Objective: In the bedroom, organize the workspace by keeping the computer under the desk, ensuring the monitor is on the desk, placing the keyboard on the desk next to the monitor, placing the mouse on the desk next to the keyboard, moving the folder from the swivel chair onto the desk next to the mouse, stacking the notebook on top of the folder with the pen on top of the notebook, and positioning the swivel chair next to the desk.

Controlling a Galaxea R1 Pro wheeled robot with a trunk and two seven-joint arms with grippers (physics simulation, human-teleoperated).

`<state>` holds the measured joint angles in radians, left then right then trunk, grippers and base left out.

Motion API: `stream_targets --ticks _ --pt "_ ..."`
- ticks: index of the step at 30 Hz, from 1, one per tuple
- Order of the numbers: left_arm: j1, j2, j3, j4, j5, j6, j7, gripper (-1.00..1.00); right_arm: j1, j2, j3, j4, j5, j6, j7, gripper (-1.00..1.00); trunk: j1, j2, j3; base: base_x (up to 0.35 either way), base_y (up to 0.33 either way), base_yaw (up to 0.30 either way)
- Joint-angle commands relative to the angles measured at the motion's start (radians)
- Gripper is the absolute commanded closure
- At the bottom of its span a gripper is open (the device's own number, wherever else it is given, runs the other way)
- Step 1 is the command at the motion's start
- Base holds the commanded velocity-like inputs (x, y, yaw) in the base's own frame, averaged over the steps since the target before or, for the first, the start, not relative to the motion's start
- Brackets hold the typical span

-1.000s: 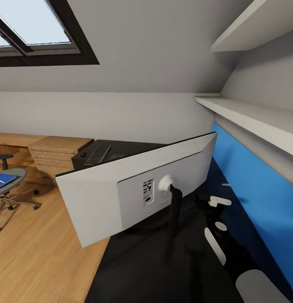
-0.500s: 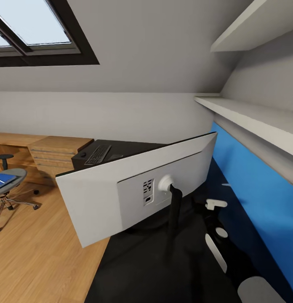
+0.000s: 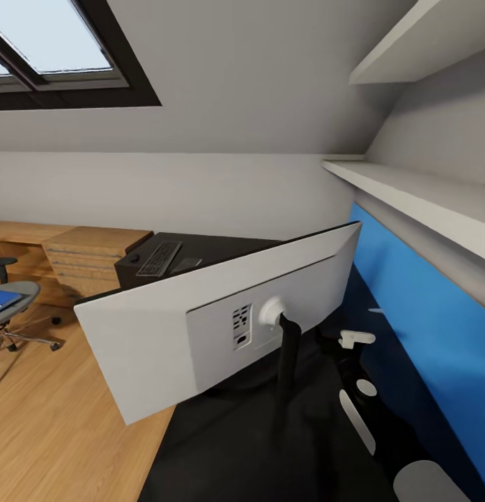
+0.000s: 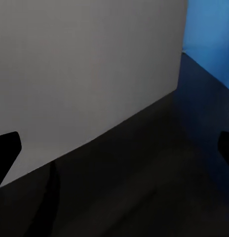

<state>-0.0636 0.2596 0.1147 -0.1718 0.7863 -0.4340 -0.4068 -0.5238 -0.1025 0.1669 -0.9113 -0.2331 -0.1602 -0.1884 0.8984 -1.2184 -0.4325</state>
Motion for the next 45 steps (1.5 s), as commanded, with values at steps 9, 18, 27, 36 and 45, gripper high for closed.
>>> stream_targets --ticks 9,18,27,36,45 --pt "-0.001 0.000 0.008 0.002 0.002 0.001 -0.010 -1.00 -0.001 0.001 0.006 -0.001 -0.011 -0.005 -0.011 -1.00 0.000 -0.001 -0.001 0.004 -0.001 0.019" --pt "-0.001 -0.001 0.008 0.002 0.002 0.001 -0.010 -1.00 -0.001 0.001 0.006 -0.001 -0.011 -0.005 -0.013 -1.00 0.000 -0.001 -0.001 0.000 0.000 0.236" --pt "-0.001 -0.002 0.008 0.002 0.001 0.001 -0.010 -1.00 -0.001 0.001 0.006 -0.001 -0.011 -0.005 -0.011 -1.00 0.000 -0.001 -0.001 0.000 0.000 0.066" --pt "-0.001 -0.002 0.008 0.002 0.001 0.001 -0.010 -1.00 -0.001 0.001 0.006 -0.001 -0.010 -0.005 -0.012 -1.00 0.000 -0.001 -0.001 0.023 0.000 0.089" --pt "-0.001 -0.002 0.008 0.002 0.001 0.001 -0.010 -1.00 -0.001 0.001 0.006 -0.001 -0.010 -0.005 -0.013 -1.00 0.000 -0.001 -0.001 0.002 0.000 0.253"
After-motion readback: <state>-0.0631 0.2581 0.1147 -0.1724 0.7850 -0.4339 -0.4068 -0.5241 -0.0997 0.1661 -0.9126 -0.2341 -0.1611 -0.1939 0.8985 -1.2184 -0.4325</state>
